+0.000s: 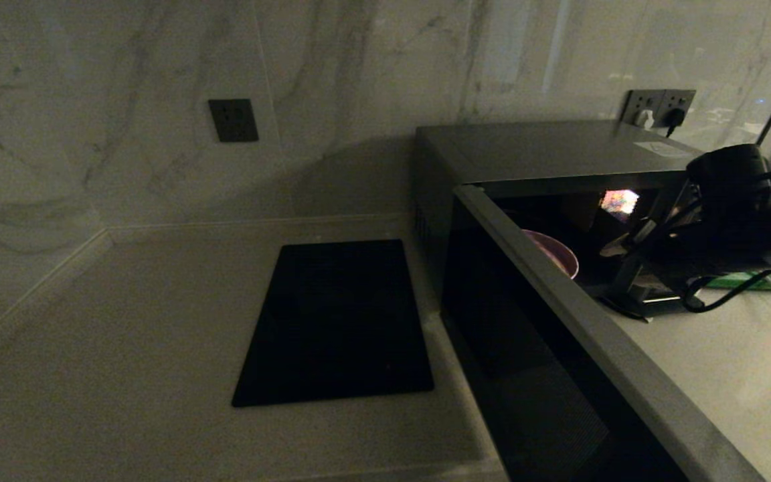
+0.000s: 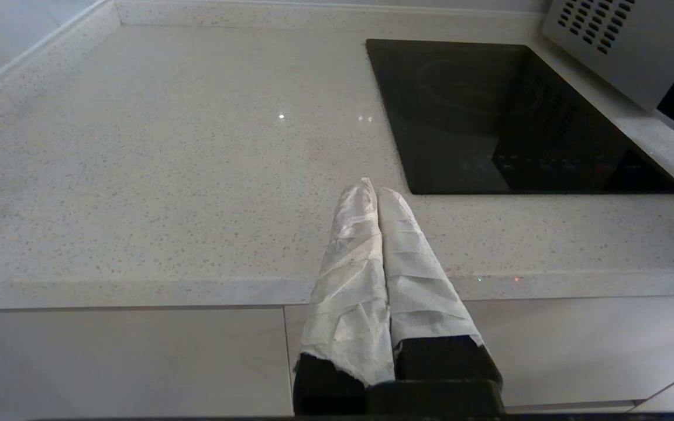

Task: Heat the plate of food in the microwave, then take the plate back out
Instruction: Close the microwave oven

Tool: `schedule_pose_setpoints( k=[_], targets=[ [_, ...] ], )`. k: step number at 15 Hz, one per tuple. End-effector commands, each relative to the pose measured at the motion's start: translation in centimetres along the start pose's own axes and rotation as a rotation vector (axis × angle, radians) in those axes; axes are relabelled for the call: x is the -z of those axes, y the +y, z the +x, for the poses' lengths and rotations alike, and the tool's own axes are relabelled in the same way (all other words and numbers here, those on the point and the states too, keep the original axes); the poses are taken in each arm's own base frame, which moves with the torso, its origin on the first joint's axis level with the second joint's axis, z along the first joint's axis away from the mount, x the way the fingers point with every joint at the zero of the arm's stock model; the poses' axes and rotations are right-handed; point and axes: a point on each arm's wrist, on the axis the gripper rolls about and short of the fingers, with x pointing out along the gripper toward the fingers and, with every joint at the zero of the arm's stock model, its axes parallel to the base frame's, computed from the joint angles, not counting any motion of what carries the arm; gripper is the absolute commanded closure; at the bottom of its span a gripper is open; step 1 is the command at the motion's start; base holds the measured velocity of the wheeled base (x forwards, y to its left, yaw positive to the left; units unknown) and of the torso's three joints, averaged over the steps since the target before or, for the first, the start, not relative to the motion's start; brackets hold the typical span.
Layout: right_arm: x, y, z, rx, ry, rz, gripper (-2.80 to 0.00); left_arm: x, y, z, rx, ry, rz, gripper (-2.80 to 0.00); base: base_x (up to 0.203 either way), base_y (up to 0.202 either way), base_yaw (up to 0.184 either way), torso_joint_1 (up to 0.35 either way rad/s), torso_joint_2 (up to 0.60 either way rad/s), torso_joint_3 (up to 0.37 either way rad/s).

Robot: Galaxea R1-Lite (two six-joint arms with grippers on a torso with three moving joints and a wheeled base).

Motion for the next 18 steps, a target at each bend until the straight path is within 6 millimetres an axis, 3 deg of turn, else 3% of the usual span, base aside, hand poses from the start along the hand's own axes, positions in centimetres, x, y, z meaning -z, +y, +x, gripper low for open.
schedule_pose_setpoints(
  k=[1, 9, 11, 13, 18],
  targets=[
    [1.3, -1.2, -6.4, -0.014, -0.075, -0.04, 0.0, 0.0, 0.0, 0.0, -0.001, 0.001, -0.001, 0.0, 0.0, 0.0, 0.0, 0.0, 0.0, 0.0],
    [7.0, -6.6, -21.7, 0.098, -0.462, -0.28, 0.0, 0.0, 0.0, 0.0, -0.001, 0.001, -0.001, 0.0, 0.0, 0.0, 0.0, 0.0, 0.0, 0.0],
    [7.6, -7.1, -24.1, 0.127, -0.545, -0.434, 0.0, 0.0, 0.0, 0.0, -0.001, 0.001, -0.001, 0.0, 0.0, 0.0, 0.0, 0.0, 0.0, 0.0],
    [7.4, -6.3, -26.5, 0.03, -0.604, -0.452, 0.0, 0.0, 0.0, 0.0, -0.001, 0.001, -0.001, 0.0, 0.0, 0.0, 0.0, 0.0, 0.0, 0.0],
    [7.7, -4.3, -28.7, -0.229, -0.562, -0.532, 0.0, 0.0, 0.0, 0.0, -0.001, 0.0, -0.001, 0.0, 0.0, 0.0, 0.0, 0.0, 0.0, 0.0]
  ],
)
